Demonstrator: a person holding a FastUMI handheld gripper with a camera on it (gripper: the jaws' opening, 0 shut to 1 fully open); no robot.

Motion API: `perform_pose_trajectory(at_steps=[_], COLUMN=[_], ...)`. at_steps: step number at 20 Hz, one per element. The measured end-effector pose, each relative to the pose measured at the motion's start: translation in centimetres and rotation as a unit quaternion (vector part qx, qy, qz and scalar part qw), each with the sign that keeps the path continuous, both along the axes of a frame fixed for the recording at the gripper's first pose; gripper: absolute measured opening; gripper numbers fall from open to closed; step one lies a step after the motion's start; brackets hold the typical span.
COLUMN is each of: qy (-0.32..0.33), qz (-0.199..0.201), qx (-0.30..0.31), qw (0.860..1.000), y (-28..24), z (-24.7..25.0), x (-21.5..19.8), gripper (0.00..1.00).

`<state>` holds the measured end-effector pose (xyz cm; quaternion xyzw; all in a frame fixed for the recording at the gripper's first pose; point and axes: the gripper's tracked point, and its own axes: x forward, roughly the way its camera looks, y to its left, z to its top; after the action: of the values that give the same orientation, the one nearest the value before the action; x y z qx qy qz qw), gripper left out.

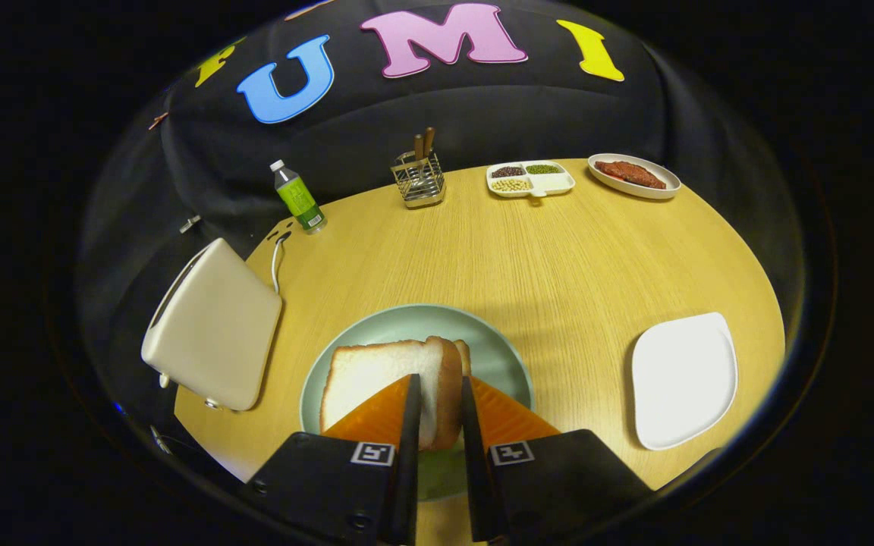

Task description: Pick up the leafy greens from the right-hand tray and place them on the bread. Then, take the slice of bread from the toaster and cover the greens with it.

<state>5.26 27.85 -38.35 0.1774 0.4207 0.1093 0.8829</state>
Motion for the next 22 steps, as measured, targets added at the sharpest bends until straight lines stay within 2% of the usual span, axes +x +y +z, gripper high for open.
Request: perform_pose_trajectory(at_steps=[4,9,10,12,17,22], qy=[0.003,-0.017,-0.02,-0.025,-0.041,-0.073], qz=[0.019,0.028,0.026,0.026,0.023,-0.001], qx=[-0.037,-0.036,-0.036,-0.039,-0.037,-0.011], qw=[0.999,0.999,0.999,0.999,0.998,0.997], y=[-1.1,-1.7,-1.9,-2.3,-3.7,-5.7], z=[-1.2,-0.2,0.0,0.4,2.3,8.3], x=[-0.6,0.2,0.2,0.0,0.0,0.9], gripper=[0.48,0.7,0.83,1.0,0.99,0.99])
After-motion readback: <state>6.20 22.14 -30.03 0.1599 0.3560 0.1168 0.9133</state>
